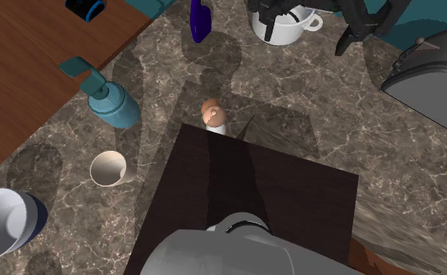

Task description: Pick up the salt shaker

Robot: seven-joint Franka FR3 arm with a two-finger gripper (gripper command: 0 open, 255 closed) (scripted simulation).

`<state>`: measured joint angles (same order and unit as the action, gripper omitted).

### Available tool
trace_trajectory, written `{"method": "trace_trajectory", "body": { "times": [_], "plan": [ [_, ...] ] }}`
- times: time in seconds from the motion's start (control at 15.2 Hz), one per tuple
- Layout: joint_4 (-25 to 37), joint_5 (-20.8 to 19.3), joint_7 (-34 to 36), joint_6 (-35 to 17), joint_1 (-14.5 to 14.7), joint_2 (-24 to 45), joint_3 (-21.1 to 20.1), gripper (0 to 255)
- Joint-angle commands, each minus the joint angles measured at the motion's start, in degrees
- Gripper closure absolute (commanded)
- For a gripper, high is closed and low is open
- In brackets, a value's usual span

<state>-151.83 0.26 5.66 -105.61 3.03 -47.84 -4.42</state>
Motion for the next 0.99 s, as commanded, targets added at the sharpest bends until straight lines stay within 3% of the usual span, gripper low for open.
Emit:
{"method": "trace_trajectory", "body": {
  "times": [0.0,0.46,0.92],
  "plan": [
    [-3.0,0.8,0.4,-4.3,0.7,1.0,-0.7,0],
    [-11.6,4.4,2.7,-20.1,4.0,7.9,-4.1,0],
    [-15.8,7.8,5.2,-39.3,7.2,22.3,-8.2,0]
  ]
}}
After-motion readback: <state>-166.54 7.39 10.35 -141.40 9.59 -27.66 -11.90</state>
